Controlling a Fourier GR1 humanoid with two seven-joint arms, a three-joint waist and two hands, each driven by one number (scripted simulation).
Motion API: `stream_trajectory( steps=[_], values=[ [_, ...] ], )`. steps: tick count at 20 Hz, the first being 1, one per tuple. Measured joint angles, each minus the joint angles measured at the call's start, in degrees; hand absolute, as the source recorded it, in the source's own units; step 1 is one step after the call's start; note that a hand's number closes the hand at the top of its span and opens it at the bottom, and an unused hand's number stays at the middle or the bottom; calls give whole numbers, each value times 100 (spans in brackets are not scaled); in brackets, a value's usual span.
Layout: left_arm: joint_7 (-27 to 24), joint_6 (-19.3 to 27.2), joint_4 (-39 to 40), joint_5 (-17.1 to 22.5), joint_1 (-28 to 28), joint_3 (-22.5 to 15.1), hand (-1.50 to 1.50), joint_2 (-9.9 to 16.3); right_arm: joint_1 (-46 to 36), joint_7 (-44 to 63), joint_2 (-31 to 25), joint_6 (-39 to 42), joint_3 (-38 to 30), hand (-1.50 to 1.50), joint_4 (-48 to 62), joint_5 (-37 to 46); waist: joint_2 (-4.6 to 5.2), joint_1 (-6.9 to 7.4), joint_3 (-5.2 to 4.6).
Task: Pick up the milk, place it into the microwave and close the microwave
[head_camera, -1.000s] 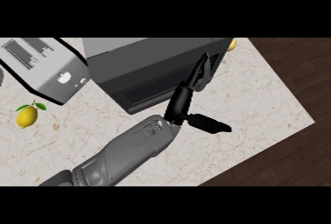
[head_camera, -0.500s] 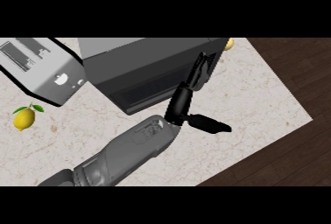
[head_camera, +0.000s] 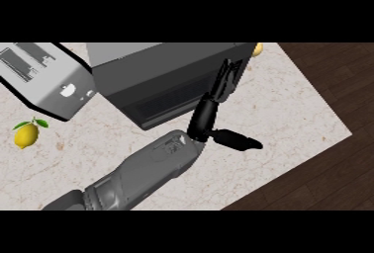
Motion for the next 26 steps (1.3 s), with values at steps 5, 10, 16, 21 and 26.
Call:
stream_trajectory(
  steps=[5,10,16,21,26],
  values=[
    [-106,36,41,132,-20,-64,-150,4,-47,62,-80,56,-14,-150,-19,-133,-5,-43,3],
    [-189,43,92,258,-58,-130,-150,-6,-90,137,-143,70,-17,-150,-45,-240,-10,-41,2],
    [-240,50,163,280,-39,-274,-150,145,-100,194,-199,67,-63,-150,-58,-349,-62,28,27],
    [-161,325,532,-91,-356,-595,-150,196,-80,255,-240,38,-105,-150,-76,-423,-150,165,68],
    [22,490,697,-219,-581,-717,-150,154,-53,296,-257,-20,-160,-150,-118,-474,-189,315,70]
  ],
)
